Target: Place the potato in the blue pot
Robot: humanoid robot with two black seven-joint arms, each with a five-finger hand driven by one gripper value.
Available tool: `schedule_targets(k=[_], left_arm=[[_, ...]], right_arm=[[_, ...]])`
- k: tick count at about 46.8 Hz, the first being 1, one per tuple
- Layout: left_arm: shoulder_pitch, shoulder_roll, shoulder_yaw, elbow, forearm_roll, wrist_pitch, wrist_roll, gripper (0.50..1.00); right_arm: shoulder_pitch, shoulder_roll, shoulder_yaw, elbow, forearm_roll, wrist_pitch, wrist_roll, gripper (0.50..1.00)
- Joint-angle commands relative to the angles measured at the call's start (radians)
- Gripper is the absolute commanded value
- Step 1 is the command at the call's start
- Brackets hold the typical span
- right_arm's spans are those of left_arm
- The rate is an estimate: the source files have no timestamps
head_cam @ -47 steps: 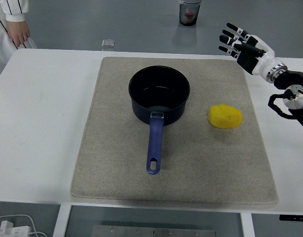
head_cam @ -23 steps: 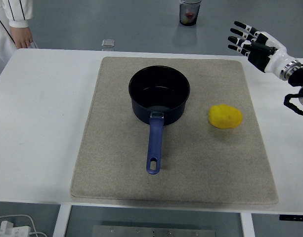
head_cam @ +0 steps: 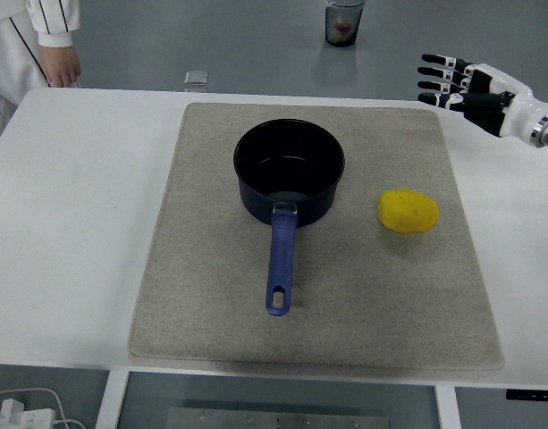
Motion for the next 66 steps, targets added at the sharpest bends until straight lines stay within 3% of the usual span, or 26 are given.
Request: schedule_targets(k=[1,15,36,48,54,66], left_arm=[[0.000,0.000,0.000,0.000,0.000,0.000,0.000,0.996],[0.000,0.000,0.000,-0.001,0.000,0.000,0.000,0.996],[0.000,0.000,0.000,0.000,0.000,0.000,0.000,0.996],[0.000,0.000,0.000,-0.001,0.000,0.000,0.000,0.996],[0.000,0.000,0.000,0.000,0.000,0.000,0.000,0.996],[0.000,0.000,0.000,0.000,0.000,0.000,0.000,0.996]], right_arm=[[0.001,-0.006,-0.001,0.006,-0.077,0.040,0.002,0.930],[-0.002,-0.112,-0.004,0.218,-0.351,0.046,0.004,0.930],[0.004,-0.168,-0.006,0.321,-0.690,0.043,0.025,0.930],[0.020,-0.213,-0.076,0.397,-0.812,0.042,0.025,0.930],[0.024,-0.231,-0.092,0.416,-0.836,0.009,0.024,0.930],[0.020,-0.193,-0.127,0.416,-0.850,-0.087,0.024,0.928]])
